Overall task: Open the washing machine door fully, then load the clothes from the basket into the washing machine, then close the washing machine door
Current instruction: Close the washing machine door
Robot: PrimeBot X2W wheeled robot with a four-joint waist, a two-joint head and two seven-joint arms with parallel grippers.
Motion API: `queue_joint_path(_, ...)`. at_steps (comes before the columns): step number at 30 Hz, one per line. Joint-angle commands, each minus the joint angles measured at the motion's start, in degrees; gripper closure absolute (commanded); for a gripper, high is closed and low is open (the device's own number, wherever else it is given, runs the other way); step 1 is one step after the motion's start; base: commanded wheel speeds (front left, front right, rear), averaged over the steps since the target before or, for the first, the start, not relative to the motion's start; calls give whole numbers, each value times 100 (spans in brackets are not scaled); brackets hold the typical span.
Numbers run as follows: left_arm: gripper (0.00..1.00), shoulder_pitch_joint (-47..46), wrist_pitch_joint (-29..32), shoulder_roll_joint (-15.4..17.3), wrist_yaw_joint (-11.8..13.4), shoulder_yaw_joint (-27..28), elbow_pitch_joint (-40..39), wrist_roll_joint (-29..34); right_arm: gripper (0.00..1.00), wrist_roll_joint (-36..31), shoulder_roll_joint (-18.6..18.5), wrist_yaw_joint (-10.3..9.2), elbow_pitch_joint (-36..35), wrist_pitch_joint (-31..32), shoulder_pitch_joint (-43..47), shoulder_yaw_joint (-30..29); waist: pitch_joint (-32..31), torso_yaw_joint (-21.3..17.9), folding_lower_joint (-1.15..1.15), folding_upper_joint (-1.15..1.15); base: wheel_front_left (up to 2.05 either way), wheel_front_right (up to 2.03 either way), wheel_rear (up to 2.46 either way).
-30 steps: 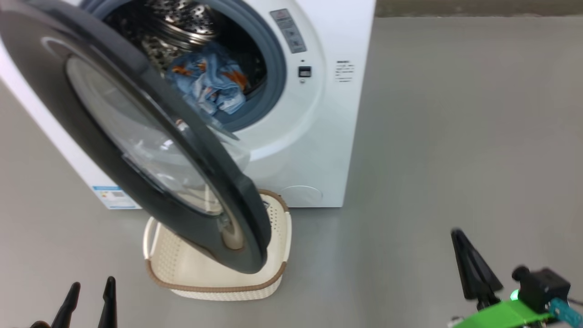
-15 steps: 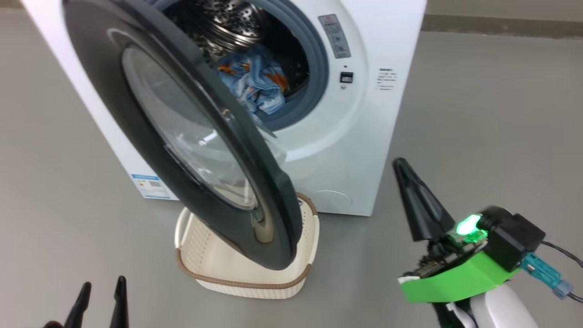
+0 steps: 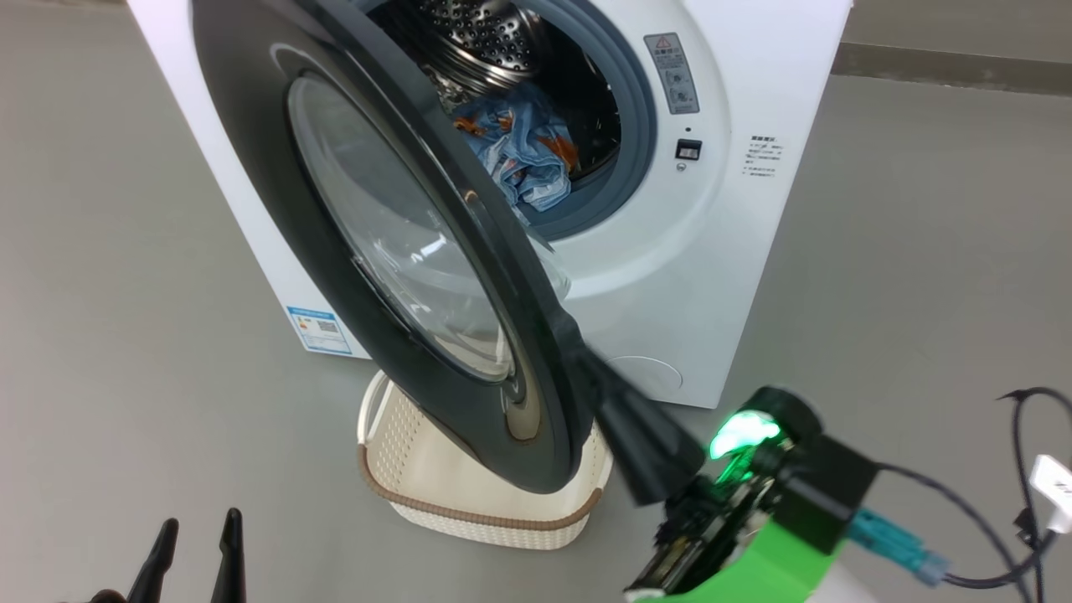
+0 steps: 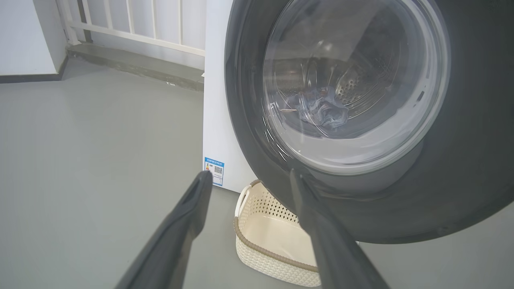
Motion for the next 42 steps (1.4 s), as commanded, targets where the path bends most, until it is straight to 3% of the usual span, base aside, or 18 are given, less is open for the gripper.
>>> queue_joint_path(1, 0, -239, -78, 78, -9, 191, -151, 10, 100, 119, 93, 9, -73, -26, -180, 205, -3, 26, 0, 0, 0, 0, 0)
queue_joint_path(21, 0, -426, -78, 22, -9, 148, -113, -67, 100, 320, -26, 9, 1676, -26, -388, 1271, 260, 98, 0, 0, 0, 0, 0)
queue_joint_path(42, 0, -705, -78, 106, -9, 36, -50, -165, 100, 216, 174, 9, 2657, -26, -888, 793, 574, 103, 0, 0, 0, 0, 0)
